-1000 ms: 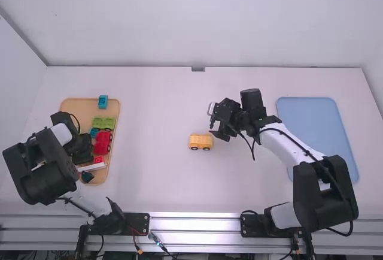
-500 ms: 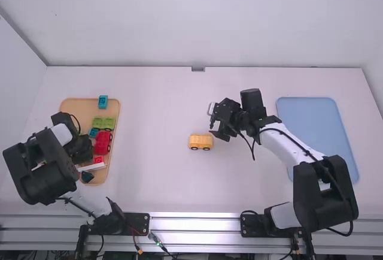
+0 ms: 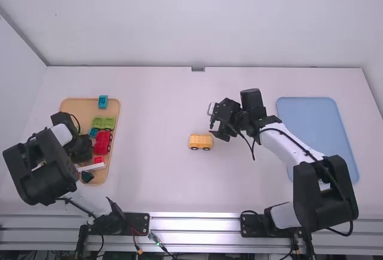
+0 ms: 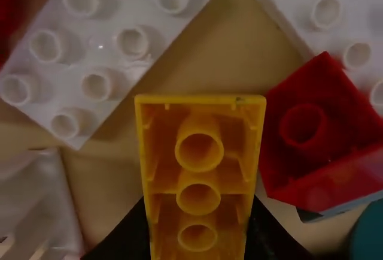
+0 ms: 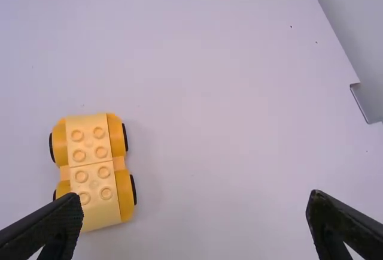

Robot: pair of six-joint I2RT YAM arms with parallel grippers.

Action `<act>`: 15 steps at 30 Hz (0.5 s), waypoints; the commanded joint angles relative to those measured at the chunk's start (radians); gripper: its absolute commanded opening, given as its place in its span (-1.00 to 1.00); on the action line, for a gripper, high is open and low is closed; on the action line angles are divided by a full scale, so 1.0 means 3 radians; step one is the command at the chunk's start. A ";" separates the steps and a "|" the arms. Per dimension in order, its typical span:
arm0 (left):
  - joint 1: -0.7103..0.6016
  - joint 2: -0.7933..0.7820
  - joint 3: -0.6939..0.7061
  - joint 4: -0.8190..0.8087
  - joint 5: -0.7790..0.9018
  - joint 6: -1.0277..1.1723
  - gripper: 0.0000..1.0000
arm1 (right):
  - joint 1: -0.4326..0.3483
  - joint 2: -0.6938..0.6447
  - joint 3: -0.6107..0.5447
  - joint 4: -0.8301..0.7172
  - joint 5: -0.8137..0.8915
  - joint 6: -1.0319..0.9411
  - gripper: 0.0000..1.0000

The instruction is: Assemble lego blocks to make yellow taxi

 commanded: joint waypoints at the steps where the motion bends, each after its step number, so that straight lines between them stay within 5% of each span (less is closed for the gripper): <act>1: -0.0006 -0.0206 0.0003 -0.0022 0.0017 0.0253 -0.52 | -0.0009 -0.0037 0.0042 0.0010 -0.0032 0.0041 0.97; 8: -0.0013 -0.0980 -0.0005 0.0108 0.0682 0.1181 -0.59 | -0.0009 -0.0037 0.0042 0.0492 -0.0031 0.0910 0.98; 15: -0.0487 -0.1589 -0.0005 0.0470 0.1982 0.2645 -0.70 | -0.0033 -0.0018 0.0043 0.1134 -0.0484 0.1804 0.97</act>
